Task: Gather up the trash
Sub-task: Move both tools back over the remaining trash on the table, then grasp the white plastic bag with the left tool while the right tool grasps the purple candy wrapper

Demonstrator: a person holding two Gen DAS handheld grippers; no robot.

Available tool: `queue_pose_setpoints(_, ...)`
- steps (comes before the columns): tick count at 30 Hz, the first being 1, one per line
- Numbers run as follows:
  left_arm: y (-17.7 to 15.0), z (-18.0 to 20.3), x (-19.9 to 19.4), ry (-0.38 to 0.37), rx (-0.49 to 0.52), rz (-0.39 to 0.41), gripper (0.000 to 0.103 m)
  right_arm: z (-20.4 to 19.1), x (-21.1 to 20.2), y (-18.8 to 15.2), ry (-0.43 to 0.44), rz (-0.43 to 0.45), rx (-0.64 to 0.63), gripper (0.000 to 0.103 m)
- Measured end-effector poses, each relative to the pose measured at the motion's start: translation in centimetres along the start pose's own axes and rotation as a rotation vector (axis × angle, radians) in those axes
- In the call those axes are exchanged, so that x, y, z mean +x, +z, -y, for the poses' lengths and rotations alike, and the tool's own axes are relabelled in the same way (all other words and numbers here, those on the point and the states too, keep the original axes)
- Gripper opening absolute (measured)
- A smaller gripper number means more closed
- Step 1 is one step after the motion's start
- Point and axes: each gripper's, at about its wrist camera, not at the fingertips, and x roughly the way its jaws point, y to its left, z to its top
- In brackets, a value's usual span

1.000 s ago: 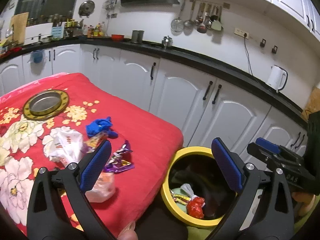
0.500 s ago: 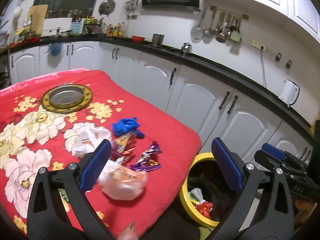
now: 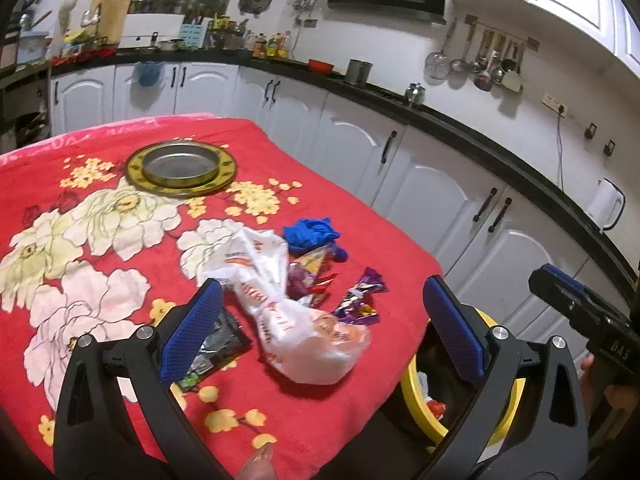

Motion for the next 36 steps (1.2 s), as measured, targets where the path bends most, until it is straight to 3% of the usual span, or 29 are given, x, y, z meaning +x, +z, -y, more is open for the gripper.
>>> queue_pose_setpoints(10, -0.8, -2.1, 1.3, -0.012, -0.048, -0.073, 0.092, -1.8, 4.7, 1.3, 0.048, -0.055, -0.028, 0.073)
queue_pose_setpoints(13, -1.2, -2.5, 1.9, -0.032, -0.062, -0.101, 0.084, -2.0, 6.4, 1.3, 0.052, -0.087, -0.026, 0.072)
queue_pose_setpoints(17, -1.9, -2.7, 2.8, -0.056, -0.079, -0.141, 0.073, -2.1, 8.7, 1.0, 0.058, -0.136, -0.021, 0.065)
queue_pose_setpoints(28, -2.8, -2.5, 4.1, -0.085, -0.085, -0.182, 0.064, -1.3, 14.4, -0.6, 0.097, -0.281, 0.082, 0.054)
queue_pose_setpoints(36, -3.3, -2.4, 4.9, -0.093, -0.086, -0.201, 0.057, -0.5, 17.2, -1.6, 0.125, -0.356, 0.186, 0.04)
